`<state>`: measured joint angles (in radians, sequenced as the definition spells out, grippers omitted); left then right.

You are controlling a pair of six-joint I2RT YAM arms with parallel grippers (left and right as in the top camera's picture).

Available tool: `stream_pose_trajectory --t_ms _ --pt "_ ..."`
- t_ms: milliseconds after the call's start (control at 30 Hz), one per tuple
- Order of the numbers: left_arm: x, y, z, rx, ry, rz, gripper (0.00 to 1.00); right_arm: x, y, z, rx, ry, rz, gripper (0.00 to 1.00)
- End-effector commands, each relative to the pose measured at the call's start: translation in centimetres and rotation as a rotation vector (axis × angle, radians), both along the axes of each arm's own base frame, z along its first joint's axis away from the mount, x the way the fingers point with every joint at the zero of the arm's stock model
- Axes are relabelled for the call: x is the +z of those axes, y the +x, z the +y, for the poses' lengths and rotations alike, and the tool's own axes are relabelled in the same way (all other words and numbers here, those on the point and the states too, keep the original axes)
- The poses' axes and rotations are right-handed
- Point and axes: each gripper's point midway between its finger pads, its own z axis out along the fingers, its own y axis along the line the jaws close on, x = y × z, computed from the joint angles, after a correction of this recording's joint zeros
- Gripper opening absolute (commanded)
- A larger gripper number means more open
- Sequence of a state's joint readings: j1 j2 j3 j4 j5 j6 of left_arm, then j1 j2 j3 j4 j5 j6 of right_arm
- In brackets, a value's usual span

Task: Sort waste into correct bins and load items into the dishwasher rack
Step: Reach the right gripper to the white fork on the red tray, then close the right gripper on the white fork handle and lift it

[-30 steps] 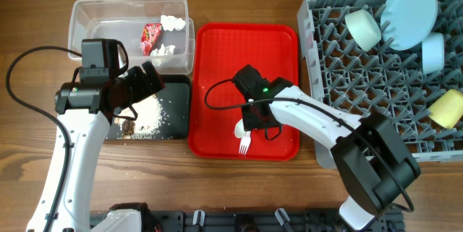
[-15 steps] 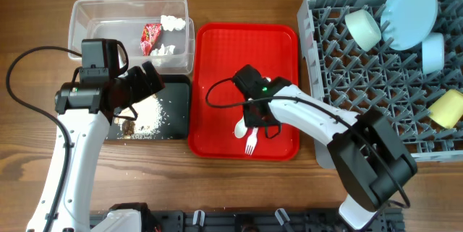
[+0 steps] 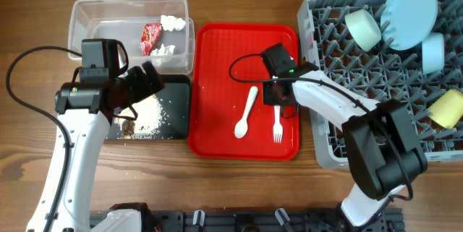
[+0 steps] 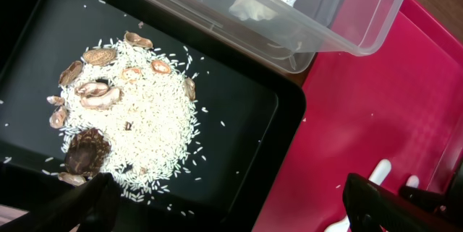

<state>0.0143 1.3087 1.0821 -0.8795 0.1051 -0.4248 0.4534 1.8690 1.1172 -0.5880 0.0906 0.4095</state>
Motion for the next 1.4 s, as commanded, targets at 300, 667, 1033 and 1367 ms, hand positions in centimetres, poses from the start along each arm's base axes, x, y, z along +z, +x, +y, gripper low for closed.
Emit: stream_pose_trajectory --t_ms 300,667,1033,1367 --pt "0.7 0.2 0.1 0.007 -0.002 -0.02 1.0 3.1 -3.5 -0.4 0.036 -0.02 0.196 0.57" --pt "0.7 0.2 0.1 0.007 -0.002 -0.02 1.0 0.0 -8.6 0.7 0.035 0.109 0.37 0.57" --pt "0.7 0.2 0.1 0.007 -0.002 -0.02 1.0 -0.4 -9.8 0.1 -0.051 0.088 0.413 0.39" --pt "0.7 0.2 0.1 0.007 -0.002 -0.02 1.0 -0.5 -9.6 -0.1 -0.053 0.078 0.402 0.38"
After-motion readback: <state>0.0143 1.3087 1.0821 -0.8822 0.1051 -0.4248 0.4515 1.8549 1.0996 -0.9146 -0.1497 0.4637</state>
